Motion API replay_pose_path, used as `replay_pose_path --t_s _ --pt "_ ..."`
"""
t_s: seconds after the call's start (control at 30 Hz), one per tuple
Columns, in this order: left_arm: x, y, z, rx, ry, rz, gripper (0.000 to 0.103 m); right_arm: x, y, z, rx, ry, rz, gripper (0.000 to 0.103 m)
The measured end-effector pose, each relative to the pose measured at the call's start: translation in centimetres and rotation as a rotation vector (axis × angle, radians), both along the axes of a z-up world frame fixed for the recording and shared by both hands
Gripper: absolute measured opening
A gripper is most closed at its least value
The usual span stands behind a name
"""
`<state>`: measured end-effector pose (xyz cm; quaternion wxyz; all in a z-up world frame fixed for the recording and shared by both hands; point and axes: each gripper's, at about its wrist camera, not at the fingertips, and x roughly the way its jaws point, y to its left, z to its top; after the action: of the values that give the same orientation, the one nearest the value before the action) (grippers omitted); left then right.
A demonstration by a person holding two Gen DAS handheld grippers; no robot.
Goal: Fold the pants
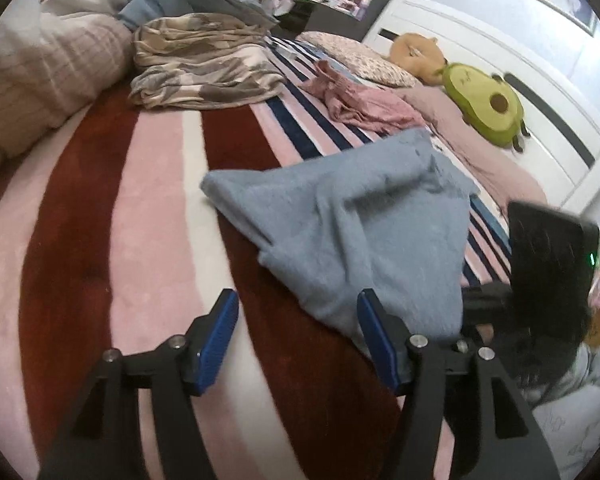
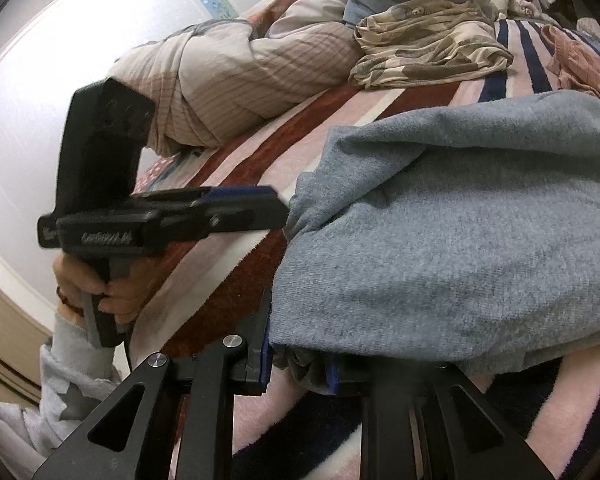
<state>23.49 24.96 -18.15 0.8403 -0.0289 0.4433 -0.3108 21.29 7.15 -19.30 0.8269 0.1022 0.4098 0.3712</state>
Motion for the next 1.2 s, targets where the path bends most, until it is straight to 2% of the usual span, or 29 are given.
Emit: replay_pose_path --t_s 0.1,0.13,0.2,0.27,0.33,0.4,0.57,0.97,1.07,1.17,1.2 --pt "-0.6 -0.8 -0.2 0.029 -0.005 -0.017 0.055 0.1 -0.1 0.0 0.007 0.005 -0.001 0.015" --pt "-0.5 -1.2 -0.4 0.029 0.009 -0.021 0.042 0.1 -0.1 0.0 0.005 0.003 -0.002 0.015" --pt "-0.2 -2.0 -0.9 0.014 0.042 -0.035 0.024 0.0 0.0 0.1 -0.005 -0.003 -0.003 0.015" --pt "-0.4 -2.6 -0.9 0.03 0.031 -0.03 0.023 0.0 0.0 0.1 -0.017 -0.003 -0.01 0.015" --pt "-0.4 -2.4 -0.7 0.03 0.024 -0.004 0.013 0.1 0.0 0.1 -0.013 0.005 -0.014 0.015" --pt "-0.1 -2.0 -0.6 0.015 0.025 0.036 0.009 0.2 -0.1 0.3 -0.003 0.003 -0.02 0.015" --pt "-0.2 -2.4 -0.2 0.067 -0.008 0.079 0.008 0.3 -0.1 0.6 -0.004 -0.009 -0.017 0.012" --pt "0.9 -2.4 1.5 0.157 -0.101 0.246 0.007 1.0 -2.2 2.6 0.09 0.02 0.024 0.011" --pt "1.2 -3.0 1.5 0.202 -0.123 0.244 0.007 1.3 -3.4 3.5 0.138 0.036 0.026 0.011" --pt "1.0 -2.2 1.6 0.113 -0.093 0.174 0.008 2.0 -5.0 4.8 0.183 0.039 0.004 0.011" --pt "0.8 -1.8 1.6 0.075 -0.078 0.137 0.012 2.2 -5.2 5.2 0.184 0.037 0.0 0.011"
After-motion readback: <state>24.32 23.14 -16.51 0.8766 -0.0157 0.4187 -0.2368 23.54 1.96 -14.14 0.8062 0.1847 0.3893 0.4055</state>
